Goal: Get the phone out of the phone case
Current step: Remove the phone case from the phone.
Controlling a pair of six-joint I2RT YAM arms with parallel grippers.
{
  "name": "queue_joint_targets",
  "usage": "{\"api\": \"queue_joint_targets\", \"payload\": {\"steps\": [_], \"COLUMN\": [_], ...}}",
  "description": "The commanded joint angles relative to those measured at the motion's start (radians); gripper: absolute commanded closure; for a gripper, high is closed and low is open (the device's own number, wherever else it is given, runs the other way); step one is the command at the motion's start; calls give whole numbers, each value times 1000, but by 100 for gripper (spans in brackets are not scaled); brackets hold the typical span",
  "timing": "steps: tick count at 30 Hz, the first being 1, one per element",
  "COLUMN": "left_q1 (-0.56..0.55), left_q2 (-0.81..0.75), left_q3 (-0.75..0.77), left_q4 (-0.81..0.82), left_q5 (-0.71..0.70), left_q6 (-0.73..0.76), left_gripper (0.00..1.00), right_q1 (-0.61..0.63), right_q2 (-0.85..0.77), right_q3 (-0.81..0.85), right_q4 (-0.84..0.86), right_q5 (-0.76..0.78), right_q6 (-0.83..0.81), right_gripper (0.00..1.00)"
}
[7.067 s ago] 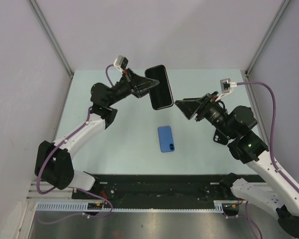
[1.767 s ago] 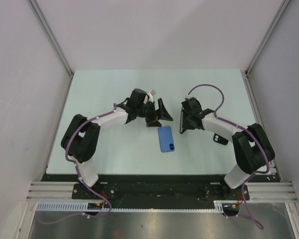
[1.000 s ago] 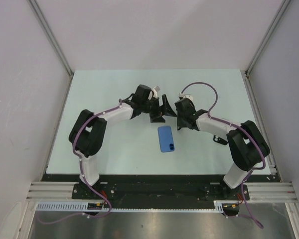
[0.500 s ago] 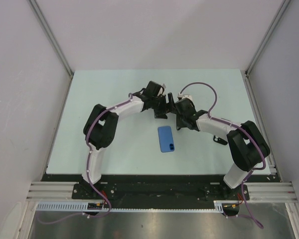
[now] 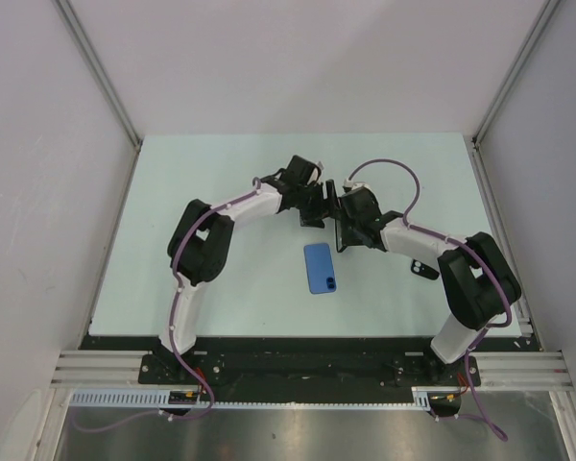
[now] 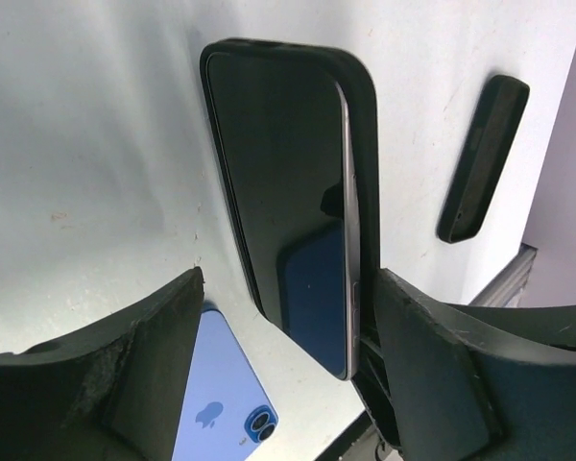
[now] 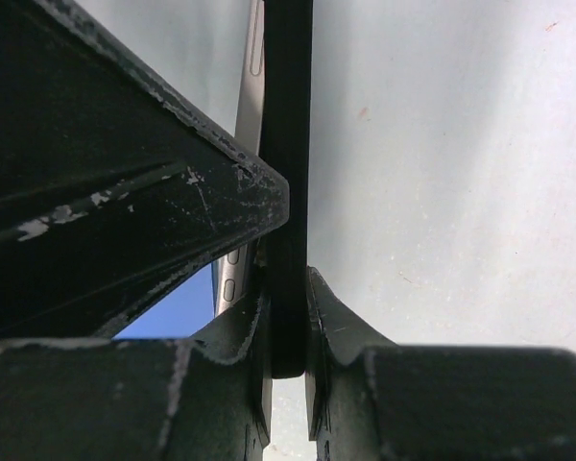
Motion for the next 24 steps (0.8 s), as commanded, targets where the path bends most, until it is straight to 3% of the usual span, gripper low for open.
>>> {"api": "queue_joint_targets", "payload": {"steps": [1, 10, 16, 24], "left_q1": [-25, -50, -51, -44], "left_q2": [15, 37, 21, -65], "left_q3": [60, 67, 18, -128], "left_q4": [-71, -91, -106, 26], "left_q5": [-78, -130, -191, -110], "left_q6": [82, 103, 108, 24], "left_gripper": [27, 27, 33, 35], "right_q1": [14, 13, 0, -1], "right_q2": [36, 43, 32, 34], "right_q3": [-34, -11, -3, -1], "right_q4": [-42, -48, -51, -45], "right_q5": [-124, -131, -131, -164], "right_q6": [32, 32, 32, 30], "right_gripper": [100, 100, 100, 100]}}
